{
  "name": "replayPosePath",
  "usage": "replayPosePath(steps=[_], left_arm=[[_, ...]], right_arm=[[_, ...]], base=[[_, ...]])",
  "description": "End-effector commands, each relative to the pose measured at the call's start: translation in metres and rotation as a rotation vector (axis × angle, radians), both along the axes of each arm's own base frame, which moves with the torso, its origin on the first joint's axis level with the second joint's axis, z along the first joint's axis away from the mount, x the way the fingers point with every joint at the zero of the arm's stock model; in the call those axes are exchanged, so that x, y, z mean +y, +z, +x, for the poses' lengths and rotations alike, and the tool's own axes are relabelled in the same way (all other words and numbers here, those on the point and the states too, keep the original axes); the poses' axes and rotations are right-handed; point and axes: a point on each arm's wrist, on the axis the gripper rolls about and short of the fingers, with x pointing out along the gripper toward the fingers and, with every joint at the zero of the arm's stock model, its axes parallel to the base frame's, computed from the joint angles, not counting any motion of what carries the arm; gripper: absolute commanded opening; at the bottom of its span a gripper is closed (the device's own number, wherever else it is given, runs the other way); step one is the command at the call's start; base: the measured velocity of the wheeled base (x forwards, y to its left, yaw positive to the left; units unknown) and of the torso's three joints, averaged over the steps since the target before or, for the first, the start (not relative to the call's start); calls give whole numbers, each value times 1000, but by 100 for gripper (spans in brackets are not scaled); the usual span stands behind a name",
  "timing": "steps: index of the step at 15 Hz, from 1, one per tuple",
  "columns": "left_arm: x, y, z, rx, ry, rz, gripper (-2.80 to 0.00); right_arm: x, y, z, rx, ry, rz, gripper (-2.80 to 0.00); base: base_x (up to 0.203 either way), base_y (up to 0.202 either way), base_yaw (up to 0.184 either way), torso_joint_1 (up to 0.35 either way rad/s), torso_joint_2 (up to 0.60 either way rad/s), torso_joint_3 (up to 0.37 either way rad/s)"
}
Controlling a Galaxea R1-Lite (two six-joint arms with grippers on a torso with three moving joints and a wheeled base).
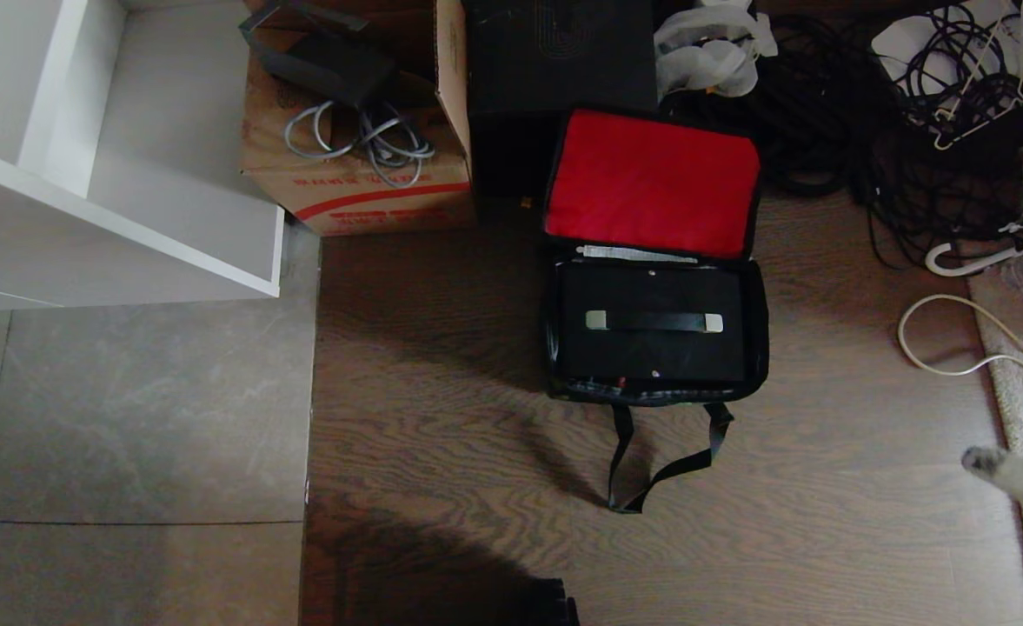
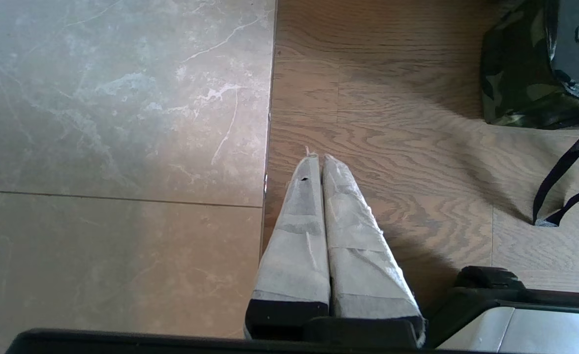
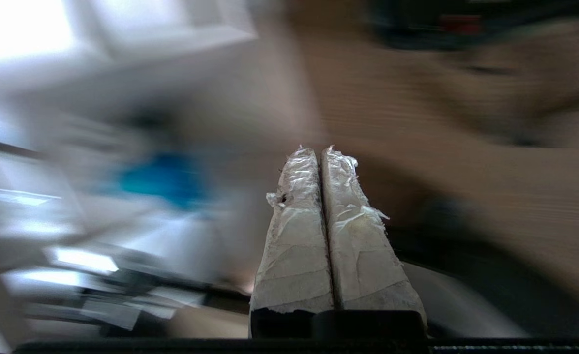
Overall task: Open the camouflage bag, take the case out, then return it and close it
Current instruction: Grip the handle
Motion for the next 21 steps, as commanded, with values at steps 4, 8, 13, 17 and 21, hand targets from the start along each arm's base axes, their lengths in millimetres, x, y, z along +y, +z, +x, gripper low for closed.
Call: replayPosePath(steps=[4,8,13,17,21], left_arm=[[0,-2,1,8,0,0,-280],[0,-2,1,7,1,0,-280],[0,-2,1,8,1,0,-280],[0,-2,1,8,1,0,-280],[0,-2,1,7,1,0,-280]], right_arm=[[-5,-90,-75,-63,-431,-759,-280],[-7,-106,-71,-146,-565,-762,-280],[-7,-109,-78,-190,-523,-685,-280],[-7,-115,-95,-365,-575,-608,-280],[-7,-115,-95,-325,-564,-604,-280]], base=[[0,0,0,0,0,0],[0,0,0,0,0,0],[0,0,0,0,0,0],[0,0,0,0,0,0],[0,0,0,0,0,0]])
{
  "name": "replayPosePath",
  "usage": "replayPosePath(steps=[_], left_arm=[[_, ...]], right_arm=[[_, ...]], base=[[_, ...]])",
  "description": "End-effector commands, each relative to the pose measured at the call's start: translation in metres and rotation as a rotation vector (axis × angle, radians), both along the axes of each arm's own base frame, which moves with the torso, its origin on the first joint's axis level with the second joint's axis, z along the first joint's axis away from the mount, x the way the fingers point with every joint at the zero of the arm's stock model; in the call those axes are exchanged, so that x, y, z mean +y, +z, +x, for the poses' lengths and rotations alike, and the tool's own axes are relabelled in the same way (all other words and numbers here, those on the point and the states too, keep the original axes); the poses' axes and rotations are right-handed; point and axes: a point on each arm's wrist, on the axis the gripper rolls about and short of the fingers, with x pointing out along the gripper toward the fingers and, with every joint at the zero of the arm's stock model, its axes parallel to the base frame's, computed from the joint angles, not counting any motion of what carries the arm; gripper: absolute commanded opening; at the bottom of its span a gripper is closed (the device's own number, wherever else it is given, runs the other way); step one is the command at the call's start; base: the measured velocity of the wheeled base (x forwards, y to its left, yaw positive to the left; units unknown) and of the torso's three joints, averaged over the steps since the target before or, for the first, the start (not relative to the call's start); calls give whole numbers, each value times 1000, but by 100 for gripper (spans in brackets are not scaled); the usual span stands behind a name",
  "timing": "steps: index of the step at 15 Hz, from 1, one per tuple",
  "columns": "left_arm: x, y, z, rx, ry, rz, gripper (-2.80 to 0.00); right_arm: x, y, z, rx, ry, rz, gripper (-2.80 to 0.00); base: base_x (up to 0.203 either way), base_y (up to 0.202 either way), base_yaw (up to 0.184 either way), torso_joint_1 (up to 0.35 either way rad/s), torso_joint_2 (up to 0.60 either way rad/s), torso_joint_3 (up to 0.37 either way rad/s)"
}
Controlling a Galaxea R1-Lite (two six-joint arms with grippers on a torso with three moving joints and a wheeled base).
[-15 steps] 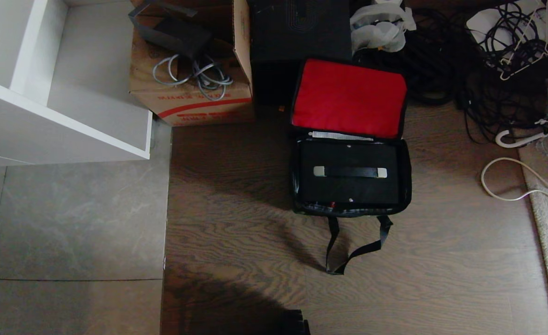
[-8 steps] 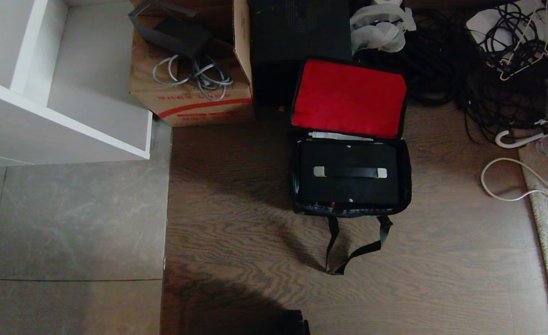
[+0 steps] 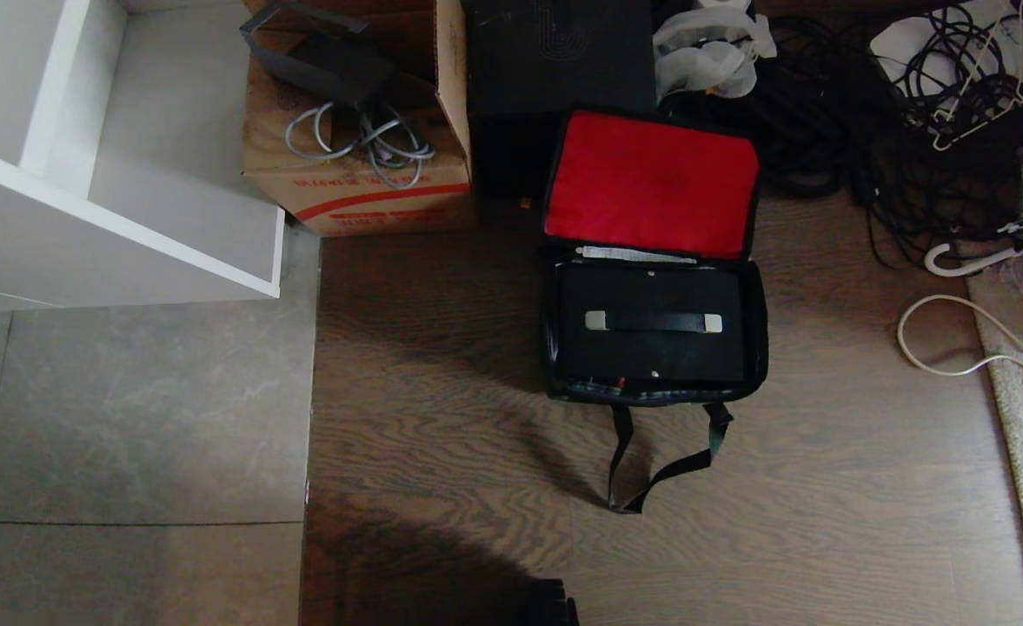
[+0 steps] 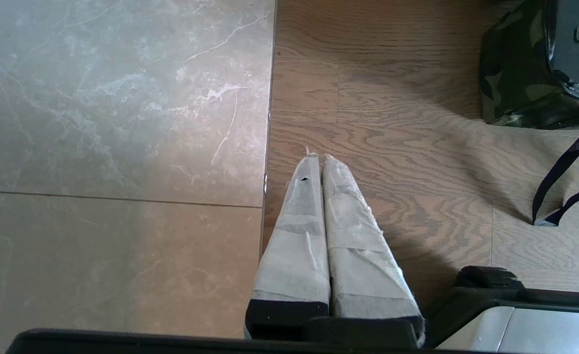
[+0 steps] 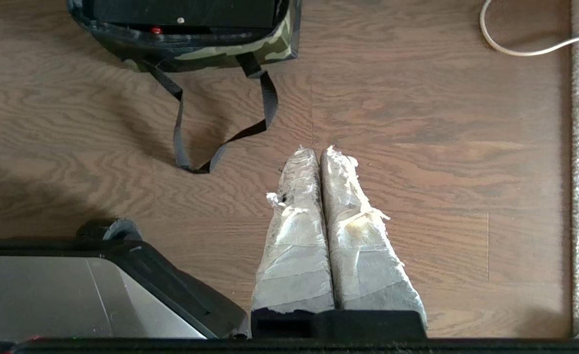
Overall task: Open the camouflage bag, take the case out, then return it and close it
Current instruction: Grip the handle
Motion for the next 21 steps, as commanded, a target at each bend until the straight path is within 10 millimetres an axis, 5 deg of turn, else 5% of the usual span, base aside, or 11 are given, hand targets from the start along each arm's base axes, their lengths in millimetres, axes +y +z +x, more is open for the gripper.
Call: replayPosePath(steps=[1,21], left_arm=[[0,-2,1,8,-1,0,-280],[0,-3,1,9,1,0,-280]], right_arm=[[0,0,-1,-21,1,2,-280],[0,0,-1,-34,0,4,-280]], base=[[0,0,0,0,0,0],[0,0,0,0,0,0]])
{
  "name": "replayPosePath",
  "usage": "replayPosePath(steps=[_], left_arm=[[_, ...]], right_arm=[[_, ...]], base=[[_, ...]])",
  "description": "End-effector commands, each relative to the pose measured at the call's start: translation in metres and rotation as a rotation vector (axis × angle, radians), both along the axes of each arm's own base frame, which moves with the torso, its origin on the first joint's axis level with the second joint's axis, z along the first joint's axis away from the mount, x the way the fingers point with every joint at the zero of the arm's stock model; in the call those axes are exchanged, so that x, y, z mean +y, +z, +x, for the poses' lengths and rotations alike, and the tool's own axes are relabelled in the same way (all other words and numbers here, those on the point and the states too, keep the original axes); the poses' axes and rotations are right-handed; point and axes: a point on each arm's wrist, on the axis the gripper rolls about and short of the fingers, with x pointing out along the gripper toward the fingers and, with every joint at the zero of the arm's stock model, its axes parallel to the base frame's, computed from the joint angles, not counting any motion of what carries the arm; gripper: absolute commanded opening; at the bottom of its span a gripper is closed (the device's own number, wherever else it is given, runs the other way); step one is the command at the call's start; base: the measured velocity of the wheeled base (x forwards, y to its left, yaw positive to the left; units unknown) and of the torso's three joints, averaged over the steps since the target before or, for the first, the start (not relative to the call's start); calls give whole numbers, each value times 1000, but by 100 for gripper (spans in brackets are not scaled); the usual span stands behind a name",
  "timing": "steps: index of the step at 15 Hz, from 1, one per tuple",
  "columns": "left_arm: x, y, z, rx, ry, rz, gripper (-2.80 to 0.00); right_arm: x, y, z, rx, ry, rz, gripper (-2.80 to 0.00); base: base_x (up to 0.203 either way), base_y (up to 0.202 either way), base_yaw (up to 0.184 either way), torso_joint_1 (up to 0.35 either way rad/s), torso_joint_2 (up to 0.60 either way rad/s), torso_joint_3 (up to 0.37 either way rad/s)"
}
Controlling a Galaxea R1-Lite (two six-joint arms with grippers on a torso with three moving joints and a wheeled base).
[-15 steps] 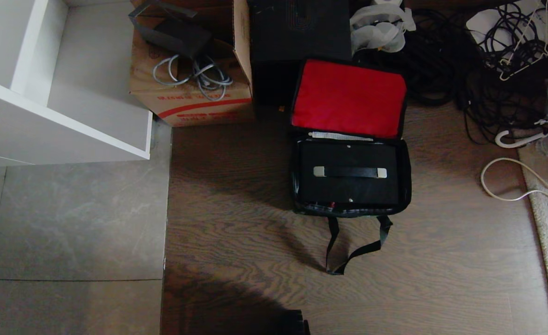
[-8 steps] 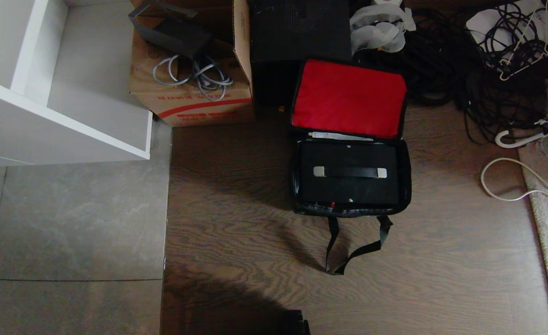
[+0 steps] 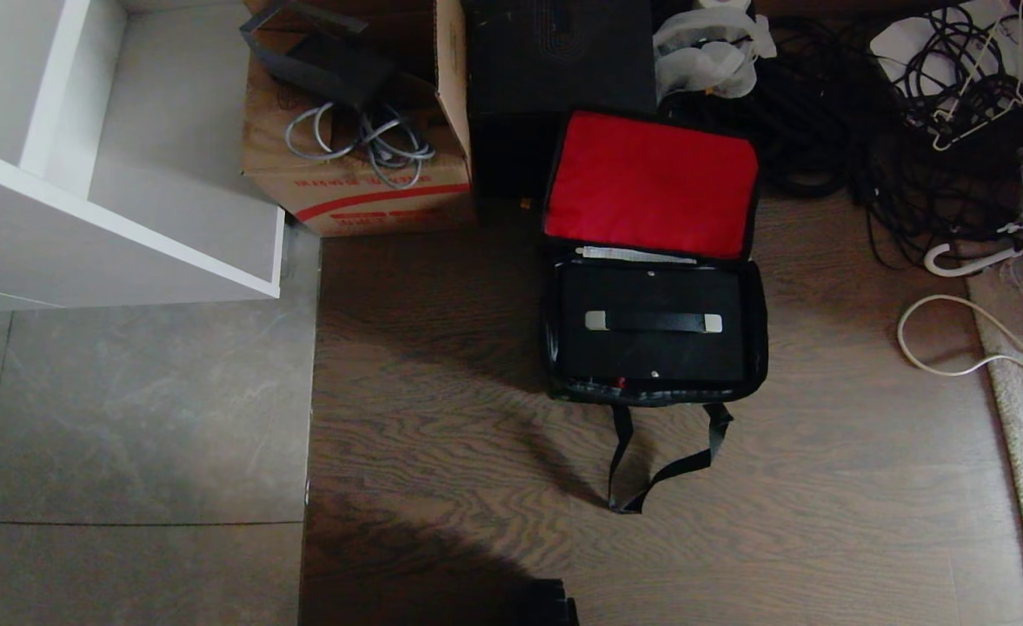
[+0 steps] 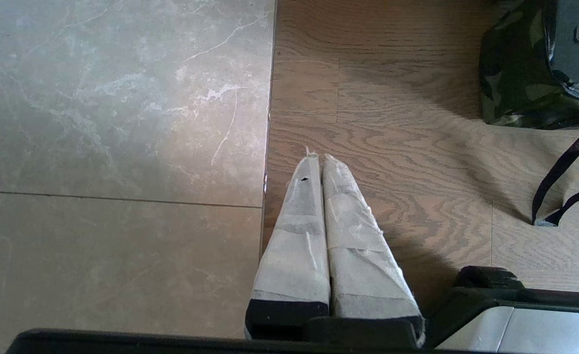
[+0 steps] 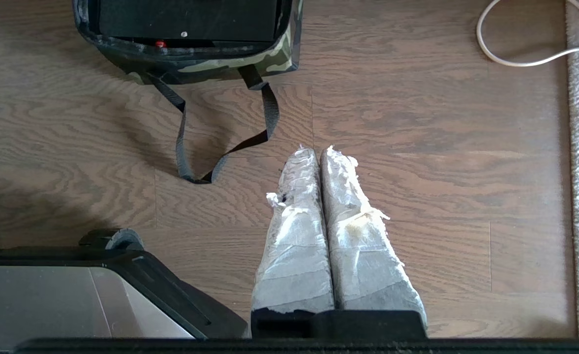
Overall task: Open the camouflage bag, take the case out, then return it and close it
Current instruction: Grip the handle
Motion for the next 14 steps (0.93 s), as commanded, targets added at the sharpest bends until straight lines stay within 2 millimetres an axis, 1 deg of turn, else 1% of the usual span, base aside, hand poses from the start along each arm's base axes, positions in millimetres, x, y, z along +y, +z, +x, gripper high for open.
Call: replayPosePath(steps=[1,14], left_arm=[[0,-3,1,9,1,0,-280],[0,-2,1,9,1,0,-280]], right_arm=[[0,0,0,3,0,0,-280],[0,0,0,3,1,-1,-280]], base=[[0,0,0,0,0,0],[0,0,0,0,0,0]])
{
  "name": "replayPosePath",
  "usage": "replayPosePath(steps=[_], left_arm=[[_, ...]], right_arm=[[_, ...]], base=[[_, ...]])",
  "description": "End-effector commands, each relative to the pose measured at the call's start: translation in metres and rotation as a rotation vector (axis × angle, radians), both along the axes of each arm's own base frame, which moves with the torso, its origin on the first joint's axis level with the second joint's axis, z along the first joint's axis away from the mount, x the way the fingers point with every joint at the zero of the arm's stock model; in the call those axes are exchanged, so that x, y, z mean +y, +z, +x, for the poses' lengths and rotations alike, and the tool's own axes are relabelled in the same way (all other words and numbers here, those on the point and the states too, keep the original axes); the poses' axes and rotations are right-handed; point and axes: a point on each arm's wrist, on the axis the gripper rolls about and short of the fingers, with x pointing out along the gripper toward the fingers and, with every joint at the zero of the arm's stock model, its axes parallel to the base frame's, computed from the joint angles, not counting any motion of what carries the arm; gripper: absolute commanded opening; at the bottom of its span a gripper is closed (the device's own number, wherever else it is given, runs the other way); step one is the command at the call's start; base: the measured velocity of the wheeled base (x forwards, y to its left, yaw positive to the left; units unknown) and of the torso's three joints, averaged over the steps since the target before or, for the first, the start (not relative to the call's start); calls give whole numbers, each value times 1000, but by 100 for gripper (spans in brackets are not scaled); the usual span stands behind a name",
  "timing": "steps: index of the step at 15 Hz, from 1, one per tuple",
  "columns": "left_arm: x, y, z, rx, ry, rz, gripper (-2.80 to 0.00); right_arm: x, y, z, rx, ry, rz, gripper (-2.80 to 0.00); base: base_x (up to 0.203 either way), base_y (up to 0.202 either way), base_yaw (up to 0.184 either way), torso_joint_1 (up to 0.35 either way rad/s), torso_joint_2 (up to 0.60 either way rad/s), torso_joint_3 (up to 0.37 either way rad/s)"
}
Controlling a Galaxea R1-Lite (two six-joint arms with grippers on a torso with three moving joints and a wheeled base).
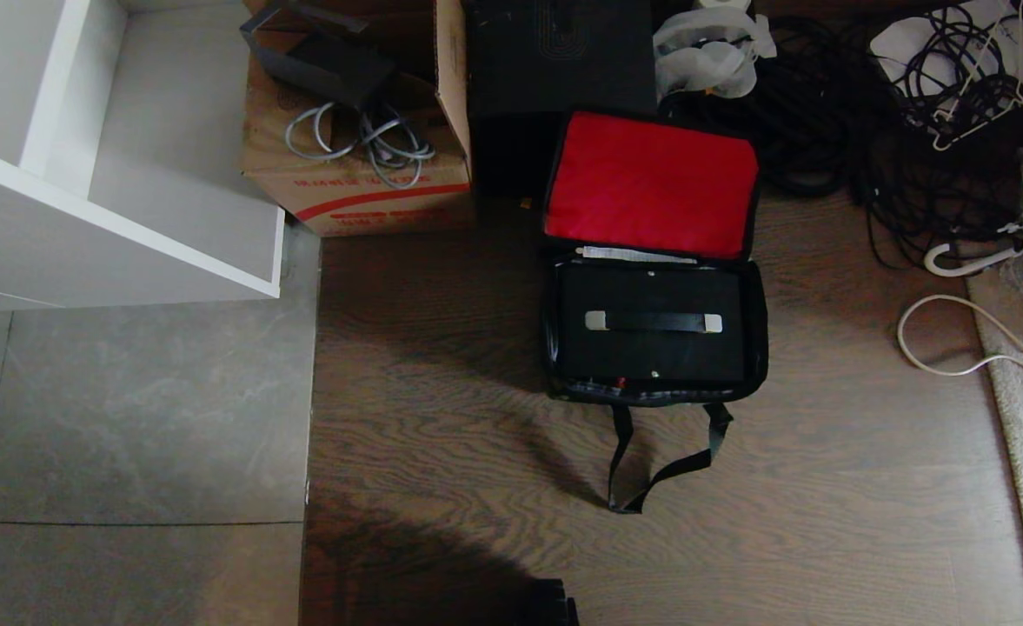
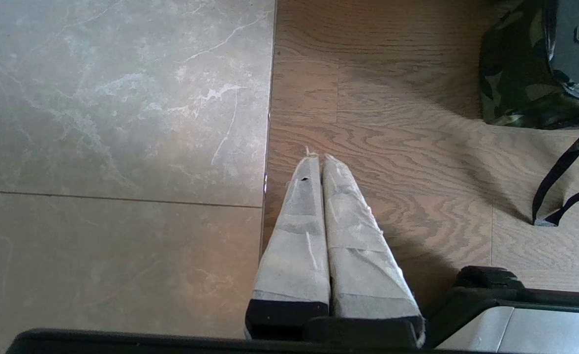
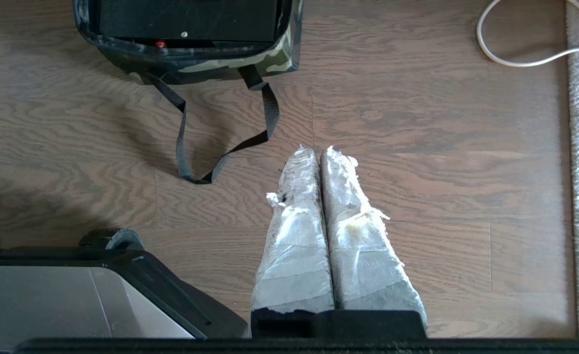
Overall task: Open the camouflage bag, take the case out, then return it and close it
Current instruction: Grip the handle
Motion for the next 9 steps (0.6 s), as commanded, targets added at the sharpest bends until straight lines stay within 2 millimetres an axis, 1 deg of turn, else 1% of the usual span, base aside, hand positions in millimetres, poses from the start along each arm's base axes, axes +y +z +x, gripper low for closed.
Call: replayPosePath(steps=[1,9], left_arm=[[0,-2,1,8,0,0,-280],[0,-2,1,8,1,0,-280]], right_arm=[[0,0,0,2,0,-1,-280],[0,0,0,4,0,0,-280]], base=[[0,0,0,0,0,0],[0,0,0,0,0,0]])
